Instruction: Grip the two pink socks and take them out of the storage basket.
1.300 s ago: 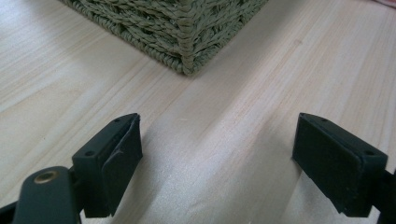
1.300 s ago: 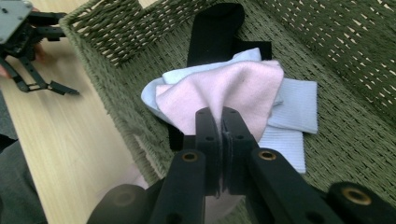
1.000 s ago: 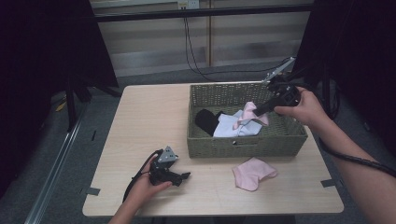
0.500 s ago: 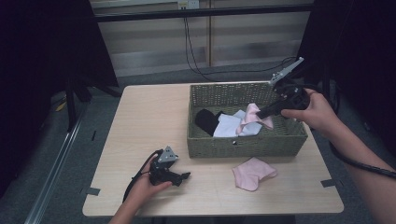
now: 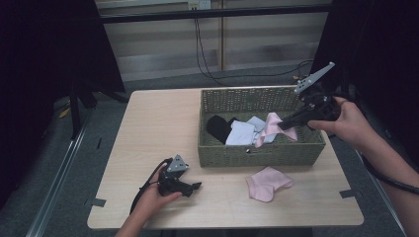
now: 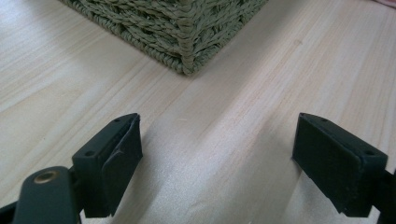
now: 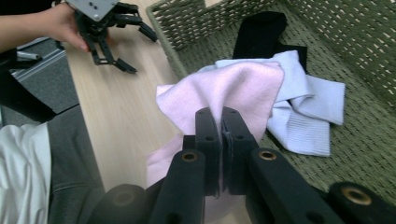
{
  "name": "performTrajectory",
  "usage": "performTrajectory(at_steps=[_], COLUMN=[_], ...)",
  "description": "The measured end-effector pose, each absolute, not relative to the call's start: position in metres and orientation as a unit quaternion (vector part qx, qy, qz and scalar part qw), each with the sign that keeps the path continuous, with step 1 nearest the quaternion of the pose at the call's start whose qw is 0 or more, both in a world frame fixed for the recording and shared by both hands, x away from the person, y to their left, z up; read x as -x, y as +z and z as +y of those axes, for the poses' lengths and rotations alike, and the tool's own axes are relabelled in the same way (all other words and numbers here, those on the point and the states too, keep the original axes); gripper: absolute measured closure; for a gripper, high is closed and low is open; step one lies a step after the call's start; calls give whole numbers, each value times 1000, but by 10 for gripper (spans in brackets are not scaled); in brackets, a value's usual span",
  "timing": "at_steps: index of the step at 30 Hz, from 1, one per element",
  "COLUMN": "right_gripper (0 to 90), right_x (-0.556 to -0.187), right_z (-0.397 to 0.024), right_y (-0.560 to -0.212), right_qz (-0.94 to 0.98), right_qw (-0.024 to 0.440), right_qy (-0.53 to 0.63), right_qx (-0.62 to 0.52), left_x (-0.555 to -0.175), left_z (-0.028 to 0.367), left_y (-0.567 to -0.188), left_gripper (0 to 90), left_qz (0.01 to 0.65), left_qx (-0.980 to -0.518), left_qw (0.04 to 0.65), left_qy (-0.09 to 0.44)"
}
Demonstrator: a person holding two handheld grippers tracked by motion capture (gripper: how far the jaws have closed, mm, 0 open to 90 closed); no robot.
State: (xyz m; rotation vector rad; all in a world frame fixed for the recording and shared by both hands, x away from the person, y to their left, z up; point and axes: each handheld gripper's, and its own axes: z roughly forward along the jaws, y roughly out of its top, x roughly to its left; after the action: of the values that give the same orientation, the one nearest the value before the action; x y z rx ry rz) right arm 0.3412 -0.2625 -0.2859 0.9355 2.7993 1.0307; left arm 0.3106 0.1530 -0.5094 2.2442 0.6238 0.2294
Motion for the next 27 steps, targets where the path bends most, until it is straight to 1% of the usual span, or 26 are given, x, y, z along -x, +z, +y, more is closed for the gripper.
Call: performTrajectory(at_steps=[14, 27], right_gripper=[868, 867], right_x=[-316, -308], right_z=[-253, -236], right_y=[-292, -320], right_qz=[905, 913], right_qw=[-8, -35], right_qy=[332, 324], right_qx=[-264, -246], left_x=[-311, -311], left_z=[153, 153], left_y=[-509, -509], left_gripper=[152, 152], left_qz=[245, 245], left_qx=[-883, -883], left_qw=[390, 389], left_qy=[91, 90])
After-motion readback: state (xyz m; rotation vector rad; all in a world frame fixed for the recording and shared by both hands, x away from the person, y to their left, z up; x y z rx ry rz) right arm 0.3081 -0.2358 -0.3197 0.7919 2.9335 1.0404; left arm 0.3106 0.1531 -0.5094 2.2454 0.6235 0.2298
